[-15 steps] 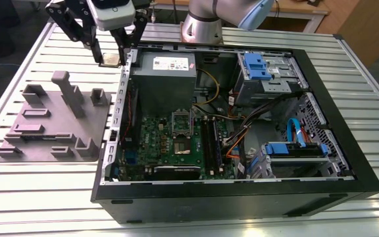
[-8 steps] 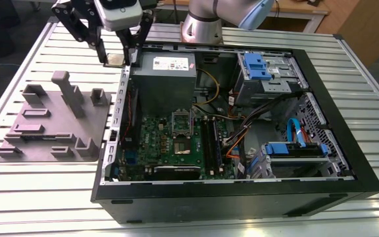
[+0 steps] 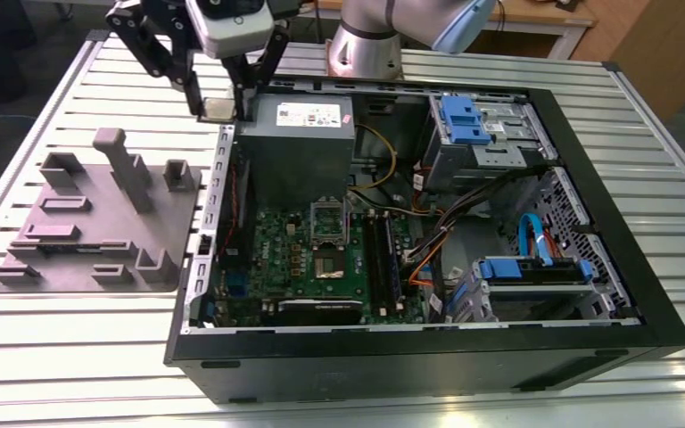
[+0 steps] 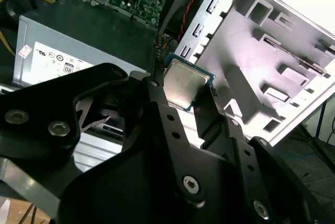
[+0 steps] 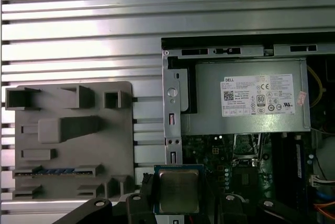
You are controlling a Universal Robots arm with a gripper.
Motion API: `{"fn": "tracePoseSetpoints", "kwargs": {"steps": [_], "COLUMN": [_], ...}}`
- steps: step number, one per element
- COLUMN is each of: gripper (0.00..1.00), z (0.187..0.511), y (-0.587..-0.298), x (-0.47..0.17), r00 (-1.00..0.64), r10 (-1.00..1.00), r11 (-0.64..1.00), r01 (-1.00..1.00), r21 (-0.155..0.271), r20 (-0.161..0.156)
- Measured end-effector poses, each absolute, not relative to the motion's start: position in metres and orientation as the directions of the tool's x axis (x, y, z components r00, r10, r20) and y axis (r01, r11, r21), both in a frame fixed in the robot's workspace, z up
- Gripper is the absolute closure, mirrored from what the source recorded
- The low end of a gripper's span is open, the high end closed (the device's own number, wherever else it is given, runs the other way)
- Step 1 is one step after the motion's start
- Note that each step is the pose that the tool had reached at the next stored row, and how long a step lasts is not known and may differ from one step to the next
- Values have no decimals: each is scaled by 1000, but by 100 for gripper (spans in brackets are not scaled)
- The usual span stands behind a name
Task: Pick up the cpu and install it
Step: 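Pick up the cpu and move it towards the insertion slot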
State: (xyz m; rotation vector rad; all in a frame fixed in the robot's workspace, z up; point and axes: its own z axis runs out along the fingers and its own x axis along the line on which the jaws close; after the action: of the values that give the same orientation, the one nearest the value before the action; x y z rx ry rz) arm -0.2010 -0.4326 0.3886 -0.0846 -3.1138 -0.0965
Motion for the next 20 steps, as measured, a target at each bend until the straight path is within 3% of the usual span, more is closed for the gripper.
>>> {"fn": "tracePoseSetpoints", "kwargs": {"steps": [20], "gripper": [53], "z": [387], "y": [-441], "x": [-164], "r00": [-998], "r10": [53], "r11": [997], "r01": [55], "r21": [61], "r20": [27]}}
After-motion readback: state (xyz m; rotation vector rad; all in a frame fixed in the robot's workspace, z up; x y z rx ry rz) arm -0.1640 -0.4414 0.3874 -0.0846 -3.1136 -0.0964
